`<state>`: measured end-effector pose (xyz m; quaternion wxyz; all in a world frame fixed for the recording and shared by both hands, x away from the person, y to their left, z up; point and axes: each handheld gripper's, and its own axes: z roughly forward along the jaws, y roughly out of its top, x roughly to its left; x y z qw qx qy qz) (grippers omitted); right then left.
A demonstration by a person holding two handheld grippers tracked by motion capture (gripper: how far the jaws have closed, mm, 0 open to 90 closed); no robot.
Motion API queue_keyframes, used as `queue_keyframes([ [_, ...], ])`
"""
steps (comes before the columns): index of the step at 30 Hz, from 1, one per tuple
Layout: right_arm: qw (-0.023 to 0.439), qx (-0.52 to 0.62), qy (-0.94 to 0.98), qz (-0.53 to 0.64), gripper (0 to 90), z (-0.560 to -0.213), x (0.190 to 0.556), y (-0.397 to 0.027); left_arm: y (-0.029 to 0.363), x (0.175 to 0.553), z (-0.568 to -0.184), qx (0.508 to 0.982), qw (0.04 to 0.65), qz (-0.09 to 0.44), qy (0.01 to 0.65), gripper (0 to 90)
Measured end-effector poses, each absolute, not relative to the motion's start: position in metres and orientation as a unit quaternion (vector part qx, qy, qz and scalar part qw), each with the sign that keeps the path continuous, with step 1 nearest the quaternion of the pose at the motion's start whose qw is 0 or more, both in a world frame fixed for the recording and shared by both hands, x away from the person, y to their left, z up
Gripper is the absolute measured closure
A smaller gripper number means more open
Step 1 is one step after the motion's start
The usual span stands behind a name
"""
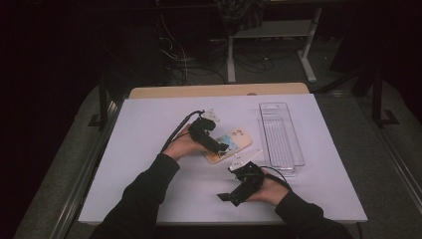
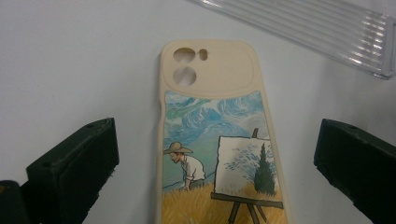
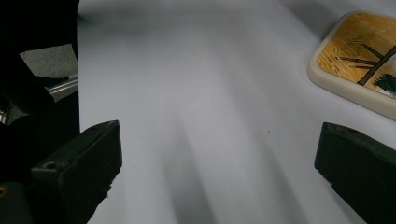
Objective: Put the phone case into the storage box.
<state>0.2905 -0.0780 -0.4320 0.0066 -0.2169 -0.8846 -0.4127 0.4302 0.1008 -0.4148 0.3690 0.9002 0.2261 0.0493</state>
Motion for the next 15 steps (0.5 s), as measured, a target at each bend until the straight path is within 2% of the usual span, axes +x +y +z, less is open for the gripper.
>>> queue_keyframes([
  [15, 0.008, -0.217, -0.886, -0.41, 0.3, -0.432, 0.29, -0.078, 0.103, 0.425, -0.428, 0.91, 0.349, 0.05, 0.218, 0.0],
])
